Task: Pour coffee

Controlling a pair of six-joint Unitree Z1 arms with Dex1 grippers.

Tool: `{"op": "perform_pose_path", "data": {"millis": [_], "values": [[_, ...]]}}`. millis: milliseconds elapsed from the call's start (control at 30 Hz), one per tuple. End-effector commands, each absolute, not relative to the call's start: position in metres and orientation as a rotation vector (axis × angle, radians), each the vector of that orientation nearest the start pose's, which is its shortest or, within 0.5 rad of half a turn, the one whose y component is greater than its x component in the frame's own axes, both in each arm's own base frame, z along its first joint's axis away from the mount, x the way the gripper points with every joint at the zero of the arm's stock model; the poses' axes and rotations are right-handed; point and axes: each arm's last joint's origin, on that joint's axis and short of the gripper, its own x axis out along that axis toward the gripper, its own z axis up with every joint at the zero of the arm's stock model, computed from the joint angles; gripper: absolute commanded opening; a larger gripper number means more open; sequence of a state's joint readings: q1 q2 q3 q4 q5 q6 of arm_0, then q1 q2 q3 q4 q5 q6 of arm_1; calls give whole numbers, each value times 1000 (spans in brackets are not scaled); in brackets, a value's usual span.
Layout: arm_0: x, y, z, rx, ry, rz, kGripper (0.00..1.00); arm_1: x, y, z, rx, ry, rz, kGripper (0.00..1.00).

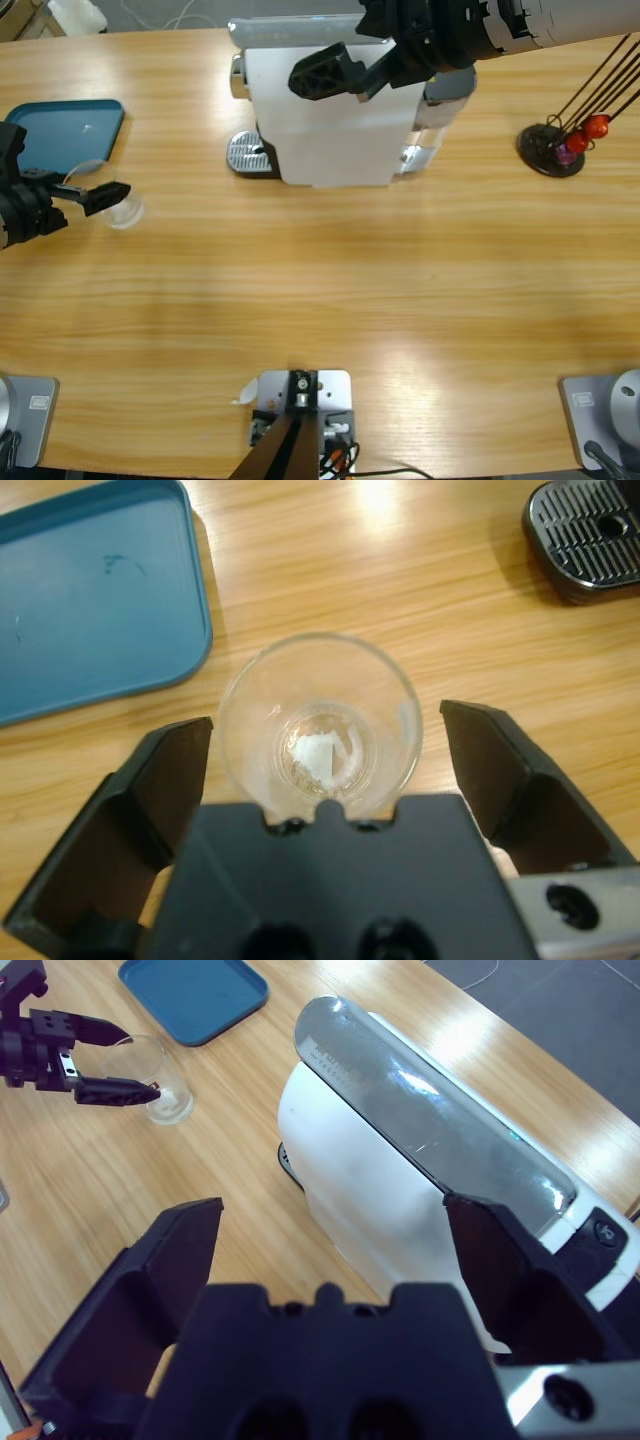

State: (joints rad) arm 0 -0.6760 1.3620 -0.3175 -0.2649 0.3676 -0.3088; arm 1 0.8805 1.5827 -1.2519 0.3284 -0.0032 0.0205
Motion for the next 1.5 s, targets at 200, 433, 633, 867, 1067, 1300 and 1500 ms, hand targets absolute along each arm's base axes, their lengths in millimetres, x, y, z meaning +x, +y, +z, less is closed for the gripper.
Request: {"op": "perform_pose_path", "data": {"millis": [200, 433, 633, 867, 1067, 1300, 1500], "values": [[145, -99, 173, 116, 801, -191, 437, 209, 261, 336, -309, 696, 856, 1000], [143, -96, 170, 121, 804, -177, 422, 207, 258, 329, -315, 715, 850, 1000], [150, -106, 190, 156, 727, -308, 275, 208, 259, 327, -307, 708, 841, 1000], [189, -120, 219, 192, 668, -619, 131, 205, 256, 322, -301, 701, 840, 1000], [215, -136, 218, 235, 660, -715, 131, 196, 242, 324, -298, 699, 836, 1000], [236, -159, 204, 252, 697, -767, 129, 184, 217, 362, -304, 586, 755, 1000], [258, -172, 201, 269, 687, -752, 128, 151, 171, 382, -337, 601, 694, 1000]]}}
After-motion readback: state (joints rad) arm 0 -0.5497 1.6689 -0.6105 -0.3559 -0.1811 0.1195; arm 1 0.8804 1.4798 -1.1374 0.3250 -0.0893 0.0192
